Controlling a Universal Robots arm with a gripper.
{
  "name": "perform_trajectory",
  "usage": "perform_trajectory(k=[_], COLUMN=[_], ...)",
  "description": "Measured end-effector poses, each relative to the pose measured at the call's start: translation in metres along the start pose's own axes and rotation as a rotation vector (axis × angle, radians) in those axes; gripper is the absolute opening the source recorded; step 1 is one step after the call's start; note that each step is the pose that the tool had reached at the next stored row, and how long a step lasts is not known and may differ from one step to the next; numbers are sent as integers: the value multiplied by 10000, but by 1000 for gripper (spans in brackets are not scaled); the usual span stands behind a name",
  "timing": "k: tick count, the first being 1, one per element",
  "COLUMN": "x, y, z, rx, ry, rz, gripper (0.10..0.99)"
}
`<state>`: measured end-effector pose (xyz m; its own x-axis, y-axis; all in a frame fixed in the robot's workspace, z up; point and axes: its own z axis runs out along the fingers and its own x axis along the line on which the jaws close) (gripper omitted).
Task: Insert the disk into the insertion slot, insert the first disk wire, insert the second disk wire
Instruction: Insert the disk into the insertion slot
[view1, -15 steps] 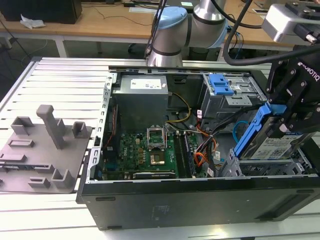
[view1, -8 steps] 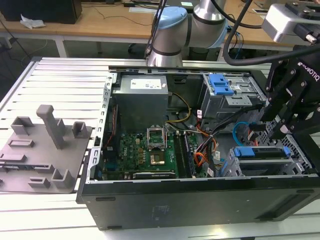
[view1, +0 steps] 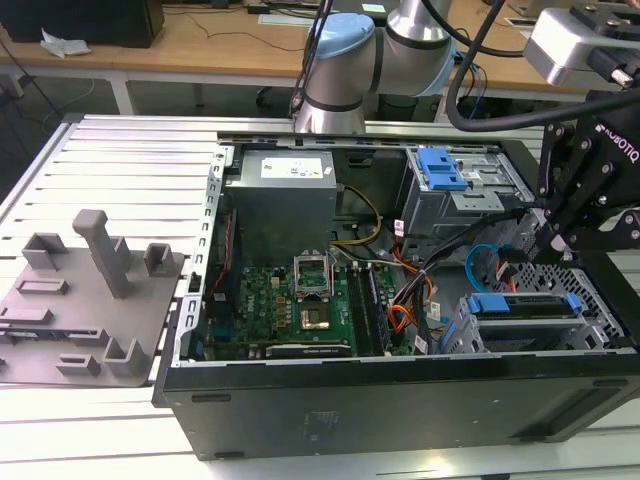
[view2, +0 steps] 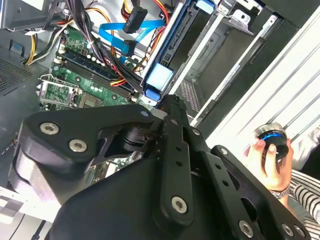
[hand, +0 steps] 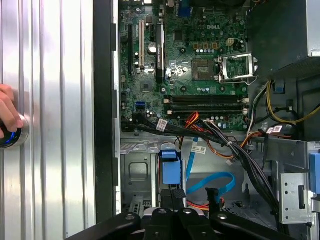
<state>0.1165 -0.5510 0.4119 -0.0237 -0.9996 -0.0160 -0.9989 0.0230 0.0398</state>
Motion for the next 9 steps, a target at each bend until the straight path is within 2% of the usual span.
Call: perform_trajectory(k=[5,9], x=[0,1], y=[0,-4], z=[1,88], rx=[0,-3], ry=[0,-1], rz=[0,1], gripper=[106,106])
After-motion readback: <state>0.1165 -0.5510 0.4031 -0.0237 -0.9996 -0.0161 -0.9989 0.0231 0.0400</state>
